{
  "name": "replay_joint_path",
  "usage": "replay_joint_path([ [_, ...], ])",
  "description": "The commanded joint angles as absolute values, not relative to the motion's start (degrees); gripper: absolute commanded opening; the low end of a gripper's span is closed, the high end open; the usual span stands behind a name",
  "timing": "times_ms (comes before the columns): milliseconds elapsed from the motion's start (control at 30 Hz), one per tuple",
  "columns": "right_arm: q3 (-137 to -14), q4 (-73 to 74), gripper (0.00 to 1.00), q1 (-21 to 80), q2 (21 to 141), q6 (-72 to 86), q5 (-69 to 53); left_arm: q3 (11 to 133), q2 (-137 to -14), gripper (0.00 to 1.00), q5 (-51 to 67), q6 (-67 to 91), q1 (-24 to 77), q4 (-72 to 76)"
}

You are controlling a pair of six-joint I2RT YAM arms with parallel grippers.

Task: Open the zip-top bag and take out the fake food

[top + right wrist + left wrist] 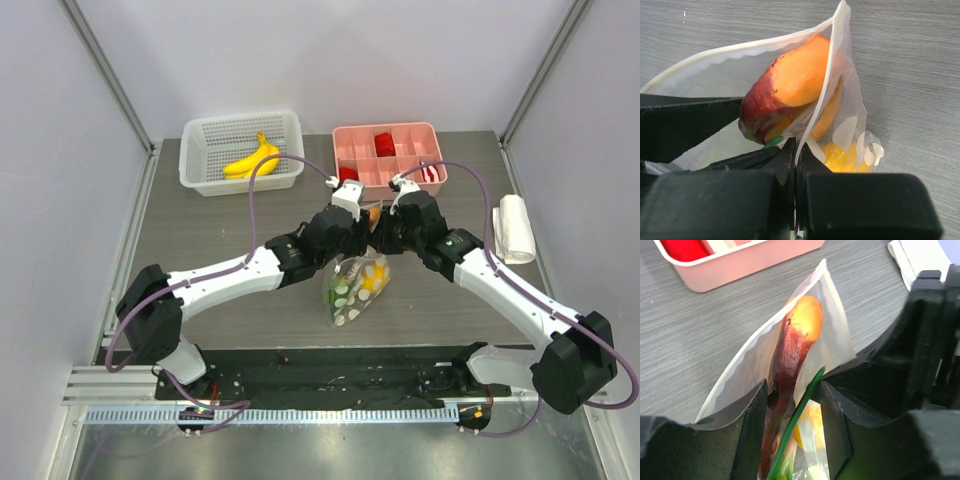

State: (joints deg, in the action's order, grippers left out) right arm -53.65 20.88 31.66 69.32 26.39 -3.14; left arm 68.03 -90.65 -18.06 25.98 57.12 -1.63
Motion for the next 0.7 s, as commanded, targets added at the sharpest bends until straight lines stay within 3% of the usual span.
replay_joint_path([
  [0, -53.61, 18.02, 0.01, 32.52, 67.06, 26.02, -6.85, 69.44, -90.18, 0.47, -19.25, 27.68, 56.69, -1.49],
  [233, -53.53, 18.02, 0.01, 32.52, 66.45, 25.66, -7.47, 68.29, -86.84, 0.57, -14.94, 30.4, 54.85, -0.87],
  [433, -53.7, 18.11, 0.01, 32.43, 65.74, 25.4, -7.56, 71.02, -87.54, 0.58, -15.65, 30.94, 53.88, -3.08],
  [567, -53.79, 18.28, 0.01, 32.34, 65.57, 25.23, -7.82, 70.66, -87.45, 0.53, -15.91, 30.94, 53.79, -2.64],
  [667, -53.79, 18.28, 0.01, 32.34, 65.39, 25.31, -7.91, 70.58, -87.19, 0.43, -17.22, 30.94, 53.7, -3.43],
])
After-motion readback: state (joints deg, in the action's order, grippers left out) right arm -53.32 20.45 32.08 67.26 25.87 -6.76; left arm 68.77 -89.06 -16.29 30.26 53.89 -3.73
